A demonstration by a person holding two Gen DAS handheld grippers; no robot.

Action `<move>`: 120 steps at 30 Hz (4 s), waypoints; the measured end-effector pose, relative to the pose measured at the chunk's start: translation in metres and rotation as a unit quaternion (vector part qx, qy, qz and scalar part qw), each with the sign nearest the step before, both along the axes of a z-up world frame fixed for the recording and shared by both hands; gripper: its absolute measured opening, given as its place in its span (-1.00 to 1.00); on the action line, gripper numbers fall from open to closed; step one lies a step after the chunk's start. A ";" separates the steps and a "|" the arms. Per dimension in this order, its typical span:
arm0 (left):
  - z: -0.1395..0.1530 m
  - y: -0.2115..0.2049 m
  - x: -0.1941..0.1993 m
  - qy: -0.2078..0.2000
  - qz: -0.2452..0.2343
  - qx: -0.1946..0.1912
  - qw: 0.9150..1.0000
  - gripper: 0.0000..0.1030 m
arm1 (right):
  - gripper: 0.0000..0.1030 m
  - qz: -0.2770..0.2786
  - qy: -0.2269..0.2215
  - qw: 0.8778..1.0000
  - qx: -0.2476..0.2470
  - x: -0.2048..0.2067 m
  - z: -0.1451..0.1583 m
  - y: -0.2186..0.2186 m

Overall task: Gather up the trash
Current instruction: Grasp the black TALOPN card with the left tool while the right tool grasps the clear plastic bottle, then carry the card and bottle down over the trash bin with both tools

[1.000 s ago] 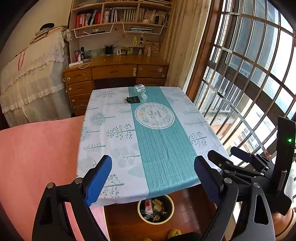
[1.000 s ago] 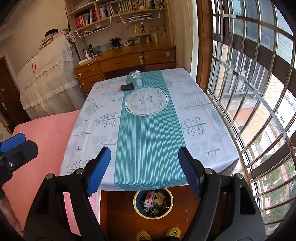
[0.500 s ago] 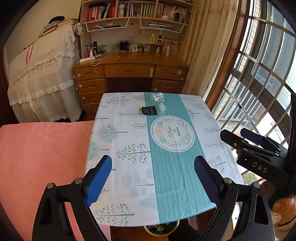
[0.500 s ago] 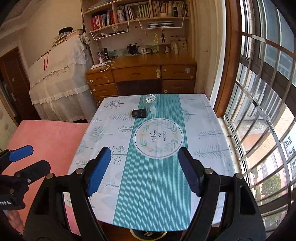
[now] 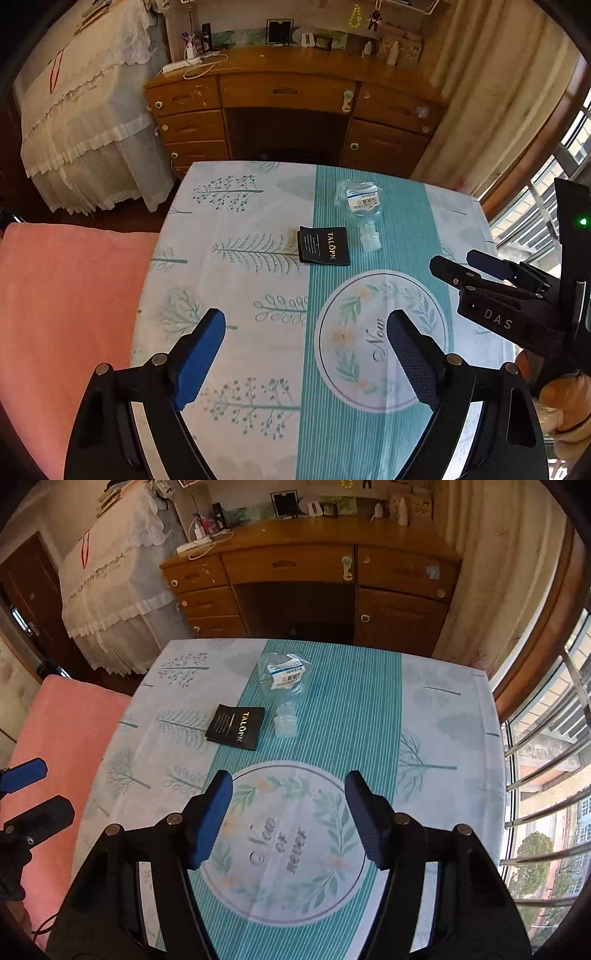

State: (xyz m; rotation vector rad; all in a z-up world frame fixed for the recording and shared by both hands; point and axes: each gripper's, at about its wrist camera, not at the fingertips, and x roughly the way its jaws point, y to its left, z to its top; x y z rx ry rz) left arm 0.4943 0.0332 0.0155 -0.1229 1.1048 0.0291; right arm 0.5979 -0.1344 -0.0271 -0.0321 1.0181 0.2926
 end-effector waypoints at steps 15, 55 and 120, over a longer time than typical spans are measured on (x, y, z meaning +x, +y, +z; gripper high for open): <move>-0.132 0.003 0.122 0.086 0.060 -0.018 0.994 0.59 | -0.27 0.037 0.037 0.999 0.014 0.118 -0.122 0.027; -0.154 -0.055 0.092 0.093 0.043 -0.018 0.995 0.33 | -0.47 -0.006 0.051 0.994 0.099 0.011 -0.100 -0.053; -0.251 -0.038 -0.510 0.145 -0.086 -0.074 0.983 0.36 | -0.54 -0.145 0.139 0.976 0.090 -0.571 -0.203 -0.060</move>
